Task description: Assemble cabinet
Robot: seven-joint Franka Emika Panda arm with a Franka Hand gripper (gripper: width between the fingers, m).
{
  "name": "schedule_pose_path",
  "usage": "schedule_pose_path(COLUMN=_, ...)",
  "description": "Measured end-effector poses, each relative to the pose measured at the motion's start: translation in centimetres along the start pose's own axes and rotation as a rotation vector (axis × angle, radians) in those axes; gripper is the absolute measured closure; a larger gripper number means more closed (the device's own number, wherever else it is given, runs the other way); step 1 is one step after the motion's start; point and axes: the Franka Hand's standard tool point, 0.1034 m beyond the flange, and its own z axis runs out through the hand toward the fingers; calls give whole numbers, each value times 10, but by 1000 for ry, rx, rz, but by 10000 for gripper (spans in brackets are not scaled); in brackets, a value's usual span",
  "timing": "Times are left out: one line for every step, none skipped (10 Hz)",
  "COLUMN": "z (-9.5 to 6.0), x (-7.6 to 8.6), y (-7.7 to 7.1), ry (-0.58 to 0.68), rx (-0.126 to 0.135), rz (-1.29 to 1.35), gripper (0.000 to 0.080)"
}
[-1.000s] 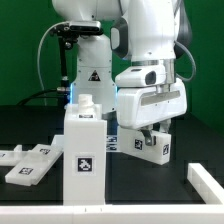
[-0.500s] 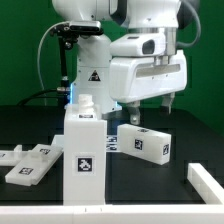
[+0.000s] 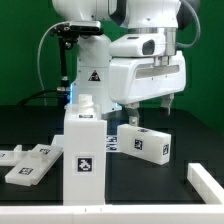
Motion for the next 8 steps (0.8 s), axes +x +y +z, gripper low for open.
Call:
schedule_pose_path(z=-12, x=16, y=9, ry=5, rx=-22, rz=-31, gripper=3)
schedule_pose_path(z=-15, x=24, y=11, ry=14, rx=-30, rz=-41, gripper=3)
schedule_pose_path(z=-11, x=19, y=8, ry=8, rx=-23, rz=-36, gripper=3)
schedule_pose_path(z=-11, x=18, y=8, ry=6, rx=-22, rz=-35, gripper=3)
schedule_pose_path(z=-11, x=18, y=8, ry=6, rx=-22, rz=-35, gripper=3)
schedule_pose_path(z=-11, x=17, y=9, ry=6, rx=-22, rz=-37, gripper=3)
schedule_pose_path(z=-14, x=17, y=17, ry=-5, rx=-41, rz=-120, gripper=3)
schedule_pose_path(z=-19, x=19, y=29, ry=-11, rx=-65, rz=-201, gripper=3)
